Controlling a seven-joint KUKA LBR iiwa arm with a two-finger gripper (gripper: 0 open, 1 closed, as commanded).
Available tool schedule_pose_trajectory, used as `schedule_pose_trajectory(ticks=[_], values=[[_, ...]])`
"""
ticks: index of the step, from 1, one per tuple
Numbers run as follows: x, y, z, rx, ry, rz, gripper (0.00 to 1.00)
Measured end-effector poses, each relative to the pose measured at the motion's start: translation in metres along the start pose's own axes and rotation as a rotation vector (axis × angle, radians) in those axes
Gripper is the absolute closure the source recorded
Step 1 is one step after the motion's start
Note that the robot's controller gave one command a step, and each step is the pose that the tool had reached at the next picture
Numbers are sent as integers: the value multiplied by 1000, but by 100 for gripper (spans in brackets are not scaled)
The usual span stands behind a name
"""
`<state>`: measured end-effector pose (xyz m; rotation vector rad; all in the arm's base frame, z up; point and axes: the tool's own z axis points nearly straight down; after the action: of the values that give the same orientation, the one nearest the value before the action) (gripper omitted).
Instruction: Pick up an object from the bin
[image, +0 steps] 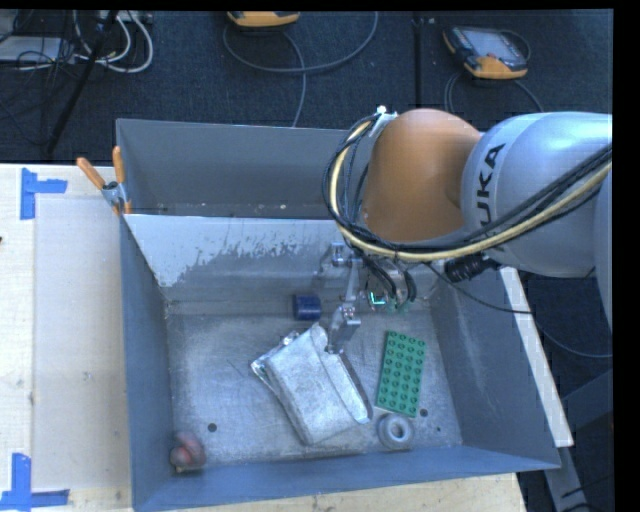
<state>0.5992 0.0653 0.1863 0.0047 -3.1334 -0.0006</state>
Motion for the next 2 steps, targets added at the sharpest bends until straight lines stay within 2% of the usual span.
schedule_pose_trajectory(ticks=[1,2], values=[[8,5,79,0,-26,-365,0],[17,-26,86,2,-9,-373,0]])
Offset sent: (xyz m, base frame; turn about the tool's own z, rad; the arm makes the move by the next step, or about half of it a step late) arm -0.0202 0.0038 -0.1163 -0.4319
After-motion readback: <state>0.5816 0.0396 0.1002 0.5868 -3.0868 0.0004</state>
